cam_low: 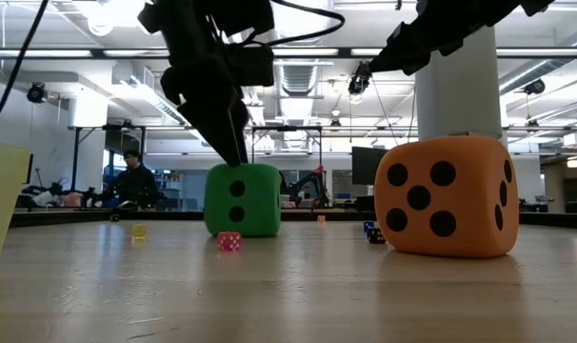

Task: Pick & Place Dice
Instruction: Put the bottom large green dice into the yellow bin

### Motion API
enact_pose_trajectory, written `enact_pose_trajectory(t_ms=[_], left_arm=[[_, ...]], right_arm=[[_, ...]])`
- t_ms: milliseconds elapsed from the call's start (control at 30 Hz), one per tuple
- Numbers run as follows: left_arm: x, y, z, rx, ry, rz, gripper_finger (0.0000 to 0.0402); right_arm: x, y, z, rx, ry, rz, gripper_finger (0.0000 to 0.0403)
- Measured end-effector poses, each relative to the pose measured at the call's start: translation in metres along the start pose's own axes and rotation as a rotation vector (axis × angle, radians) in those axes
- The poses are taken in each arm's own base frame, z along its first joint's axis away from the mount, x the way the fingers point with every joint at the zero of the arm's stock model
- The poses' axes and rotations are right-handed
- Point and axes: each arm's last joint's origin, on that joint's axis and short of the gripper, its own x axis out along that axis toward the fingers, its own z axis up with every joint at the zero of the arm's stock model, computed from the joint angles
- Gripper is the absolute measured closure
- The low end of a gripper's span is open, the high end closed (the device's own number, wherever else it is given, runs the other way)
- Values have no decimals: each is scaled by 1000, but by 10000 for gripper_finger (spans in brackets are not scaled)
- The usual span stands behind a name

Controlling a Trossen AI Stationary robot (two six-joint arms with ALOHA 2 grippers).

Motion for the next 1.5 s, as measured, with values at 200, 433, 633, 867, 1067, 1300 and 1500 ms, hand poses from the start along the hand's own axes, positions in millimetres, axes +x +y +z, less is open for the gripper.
enact_pose_trajectory(t_ms=[200, 433, 633, 867, 1067, 1300, 1500], left_arm=[[-1, -11, 0, 6, -4, -18, 14], [-7, -11, 7, 7, -29, -13, 18], [-6, -10, 7, 31, -29, 8, 16], [-5, -10, 7, 30, -32, 9, 19], [-1, -10, 3, 32, -24, 9, 15], [4, -8, -1, 26, -25, 19, 18], [4, -8, 0, 26, -33, 15, 15]], right_arm=[[0, 0, 0, 0, 0, 0, 223], [0, 0, 0, 0, 0, 0, 223], [0, 0, 0, 0, 0, 0, 223], [0, 0, 0, 1, -1, 0, 223], [0, 0, 0, 2, 0, 0, 223], [0, 0, 0, 1, -1, 0, 223], [0, 0, 0, 1, -1, 0, 223]])
